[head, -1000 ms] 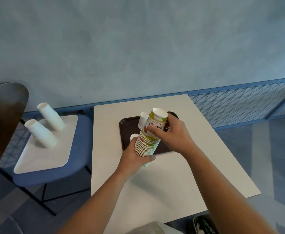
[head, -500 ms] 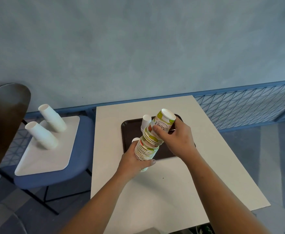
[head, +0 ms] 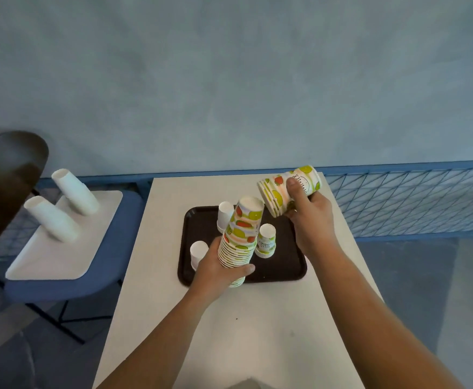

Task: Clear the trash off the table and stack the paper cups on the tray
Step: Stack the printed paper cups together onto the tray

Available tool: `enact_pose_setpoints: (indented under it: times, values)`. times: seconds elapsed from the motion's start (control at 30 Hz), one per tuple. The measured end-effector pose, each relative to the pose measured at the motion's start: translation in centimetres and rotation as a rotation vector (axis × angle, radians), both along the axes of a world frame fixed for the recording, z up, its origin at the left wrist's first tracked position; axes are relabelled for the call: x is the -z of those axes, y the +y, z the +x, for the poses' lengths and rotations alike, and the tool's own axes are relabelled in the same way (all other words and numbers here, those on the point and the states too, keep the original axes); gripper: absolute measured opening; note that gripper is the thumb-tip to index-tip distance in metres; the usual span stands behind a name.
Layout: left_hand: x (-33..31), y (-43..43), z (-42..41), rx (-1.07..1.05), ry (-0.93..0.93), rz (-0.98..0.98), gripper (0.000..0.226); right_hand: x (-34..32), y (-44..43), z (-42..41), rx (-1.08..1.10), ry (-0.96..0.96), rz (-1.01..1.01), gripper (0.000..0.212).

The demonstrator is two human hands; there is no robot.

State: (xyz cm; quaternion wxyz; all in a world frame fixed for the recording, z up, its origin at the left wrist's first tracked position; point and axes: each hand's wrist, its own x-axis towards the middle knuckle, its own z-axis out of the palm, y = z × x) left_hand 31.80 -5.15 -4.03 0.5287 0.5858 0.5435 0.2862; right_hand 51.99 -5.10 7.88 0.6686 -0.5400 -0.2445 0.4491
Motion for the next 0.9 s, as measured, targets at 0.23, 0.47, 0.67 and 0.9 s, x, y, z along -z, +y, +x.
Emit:
enact_pose_setpoints:
  times: [0.23, 0.47, 0.67, 0.9]
  values:
    - [0.7, -0.2, 3.9, -0.148, -0.019, -0.015, 0.081, 5.5, 2.5, 5.4, 0.011, 0.210, -0.095, 0.023]
    - [0.7, -0.2, 4.2, -0.249, 0.034, -0.023, 0.074, 11.9, 5.3, 6.4, 0.020, -0.478, -0.286, 0.032]
    - [0.6, 1.4, 3.4, -0.258, 0.059, -0.038, 0.069, 18.3, 7.6, 4.7, -0.222, -0.953, -0.251, 0.059]
    - [0.7, 3.0, 3.2, -0.222, 0.071, -0.059, 0.065, 23.0, 6.7, 3.9, -0.285, -0.999, -0.380, 0.059]
